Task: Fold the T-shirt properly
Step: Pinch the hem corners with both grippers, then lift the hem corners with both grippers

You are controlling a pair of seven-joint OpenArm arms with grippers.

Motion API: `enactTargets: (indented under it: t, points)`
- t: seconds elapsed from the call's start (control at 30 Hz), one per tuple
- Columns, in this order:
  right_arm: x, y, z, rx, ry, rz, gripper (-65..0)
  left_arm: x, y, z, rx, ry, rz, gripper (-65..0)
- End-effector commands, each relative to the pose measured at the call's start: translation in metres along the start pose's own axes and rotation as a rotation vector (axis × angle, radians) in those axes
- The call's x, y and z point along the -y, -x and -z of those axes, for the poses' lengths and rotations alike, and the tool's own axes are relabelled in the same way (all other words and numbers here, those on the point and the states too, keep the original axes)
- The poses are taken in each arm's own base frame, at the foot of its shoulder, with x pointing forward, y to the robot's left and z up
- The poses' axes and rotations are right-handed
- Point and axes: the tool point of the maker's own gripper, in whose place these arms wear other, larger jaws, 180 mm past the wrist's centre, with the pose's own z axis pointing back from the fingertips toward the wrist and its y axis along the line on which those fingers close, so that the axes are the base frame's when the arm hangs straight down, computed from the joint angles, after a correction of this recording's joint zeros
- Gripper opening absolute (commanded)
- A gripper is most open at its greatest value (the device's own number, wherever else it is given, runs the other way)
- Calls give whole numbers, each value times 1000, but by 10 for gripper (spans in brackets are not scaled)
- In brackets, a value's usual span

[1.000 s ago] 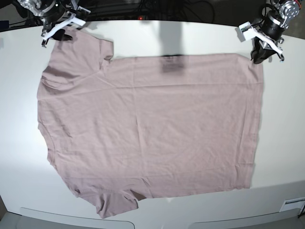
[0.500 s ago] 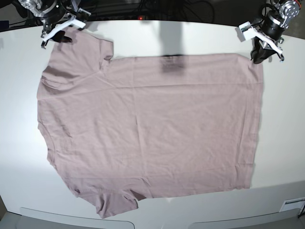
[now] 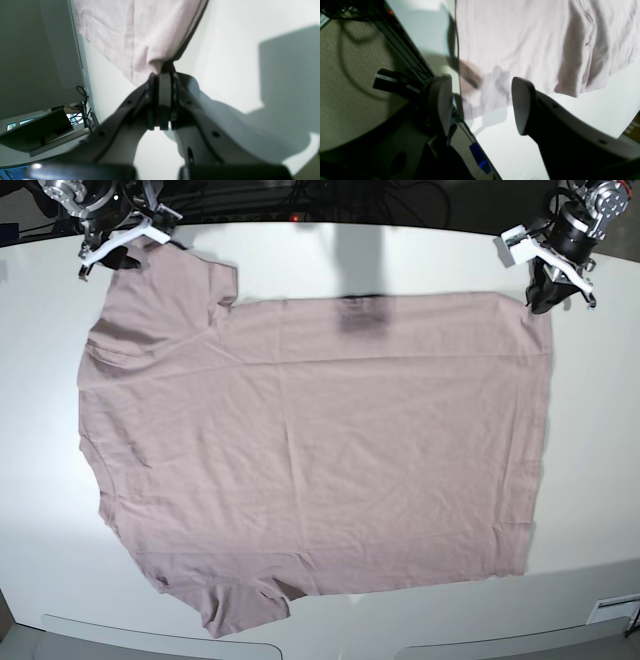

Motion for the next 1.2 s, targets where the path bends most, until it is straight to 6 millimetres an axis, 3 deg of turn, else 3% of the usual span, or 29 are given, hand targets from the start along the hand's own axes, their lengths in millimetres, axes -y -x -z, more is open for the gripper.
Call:
enactTargets:
  t: [0.0, 0.23, 0.47, 0.63, 0.8, 0.97, 1.17]
  points:
    - [9, 12, -2, -56, 36, -48, -275, 37, 1, -7, -6, 155, -9, -650]
    - [15, 19, -2, -94, 69, -104, -275, 38, 1, -7, -6, 156, -9, -650]
    - [27, 52, -1, -219, 119, -153, -275, 37, 1, -7, -6, 156, -9, -650]
    - [15, 65, 9, -211, 77, -156, -275, 38, 1, -7, -6, 156, -9, -650]
    - [11, 51, 12, -134, 65, -161, -275, 37, 1, -7, -6, 155, -9, -650]
    - [-18, 36, 13, -45, -74, -209, -275, 37, 1, -7, -6, 156, -9, -650]
    - [-29, 17, 13, 61, -106, -275, -275, 38, 1, -7, -5, 156, -9, -650]
